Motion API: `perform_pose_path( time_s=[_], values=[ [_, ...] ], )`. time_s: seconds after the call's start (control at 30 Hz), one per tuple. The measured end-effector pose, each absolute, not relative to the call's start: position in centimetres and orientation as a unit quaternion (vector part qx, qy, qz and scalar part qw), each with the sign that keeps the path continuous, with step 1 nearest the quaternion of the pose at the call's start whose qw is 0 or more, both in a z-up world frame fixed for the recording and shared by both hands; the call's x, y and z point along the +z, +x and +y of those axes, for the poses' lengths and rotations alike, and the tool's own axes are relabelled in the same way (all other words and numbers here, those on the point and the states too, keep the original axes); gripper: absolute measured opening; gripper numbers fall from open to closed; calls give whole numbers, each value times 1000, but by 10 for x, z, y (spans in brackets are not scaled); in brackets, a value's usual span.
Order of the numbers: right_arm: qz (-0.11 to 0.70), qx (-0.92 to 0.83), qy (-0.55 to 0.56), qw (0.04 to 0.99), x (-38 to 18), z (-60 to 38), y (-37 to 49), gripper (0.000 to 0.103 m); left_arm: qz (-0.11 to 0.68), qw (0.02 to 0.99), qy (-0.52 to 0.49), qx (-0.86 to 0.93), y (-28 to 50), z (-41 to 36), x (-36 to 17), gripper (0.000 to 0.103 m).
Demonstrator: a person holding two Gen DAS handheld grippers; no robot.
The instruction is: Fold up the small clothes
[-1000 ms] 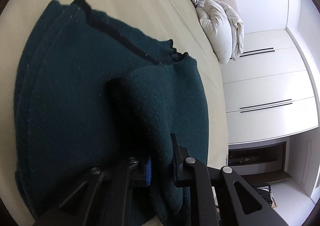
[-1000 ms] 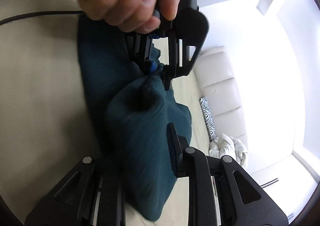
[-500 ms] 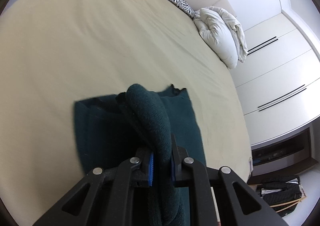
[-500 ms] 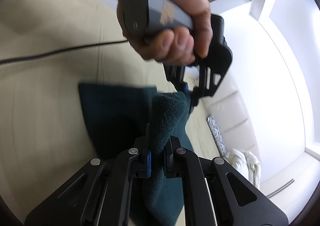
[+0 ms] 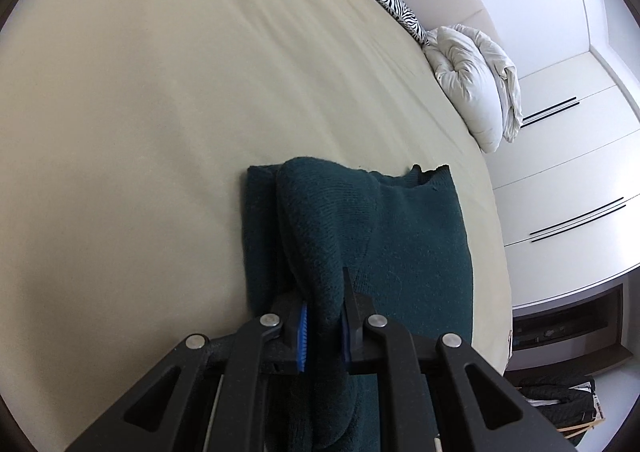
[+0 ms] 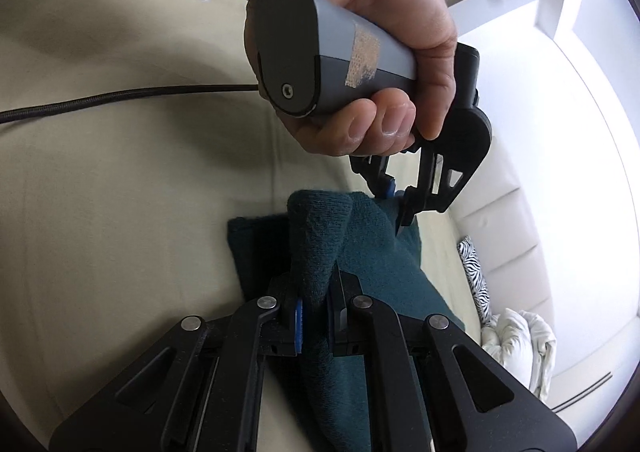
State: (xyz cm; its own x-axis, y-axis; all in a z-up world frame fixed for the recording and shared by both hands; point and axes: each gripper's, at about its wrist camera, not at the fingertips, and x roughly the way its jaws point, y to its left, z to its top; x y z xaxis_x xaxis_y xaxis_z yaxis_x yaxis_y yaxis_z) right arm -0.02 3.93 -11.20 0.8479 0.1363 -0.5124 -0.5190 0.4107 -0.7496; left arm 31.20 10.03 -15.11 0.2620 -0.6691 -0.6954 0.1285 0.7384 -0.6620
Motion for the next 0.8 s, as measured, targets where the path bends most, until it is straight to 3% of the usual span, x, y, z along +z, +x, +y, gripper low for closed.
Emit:
perform_pose_path(
  time_s=[0.23, 0.3, 0.33, 0.37, 0.43, 0.6, 0.7, 0.8],
  values=[
    [210, 211, -478, 827, -118, 38, 65, 13, 541, 759, -259, -253, 307, 97, -149, 20],
    [224, 223, -444, 838, -122, 47, 63, 19, 532, 786, -216, -227, 300, 95, -131, 24],
    [231, 229, -426, 845, -126, 48, 49, 27, 522, 808, -183, -203, 295, 92, -118, 28],
    [235, 233, -404, 852, -121, 40, 37, 45, 510, 824, -161, -184, 291, 89, -105, 29],
    [241, 239, -340, 877, -99, 11, 27, 66, 485, 846, -135, -174, 281, 84, -83, 29],
    [345, 222, -75, 909, -60, -100, 66, 66, 437, 878, -71, -181, 241, 42, -56, 43],
    [380, 248, 136, 881, -52, -170, 100, 66, 460, 869, -40, -181, 234, 21, -88, 43],
    [386, 305, 264, 830, -62, -202, 129, 66, 465, 867, -47, -176, 236, 24, -119, 40]
  ],
)
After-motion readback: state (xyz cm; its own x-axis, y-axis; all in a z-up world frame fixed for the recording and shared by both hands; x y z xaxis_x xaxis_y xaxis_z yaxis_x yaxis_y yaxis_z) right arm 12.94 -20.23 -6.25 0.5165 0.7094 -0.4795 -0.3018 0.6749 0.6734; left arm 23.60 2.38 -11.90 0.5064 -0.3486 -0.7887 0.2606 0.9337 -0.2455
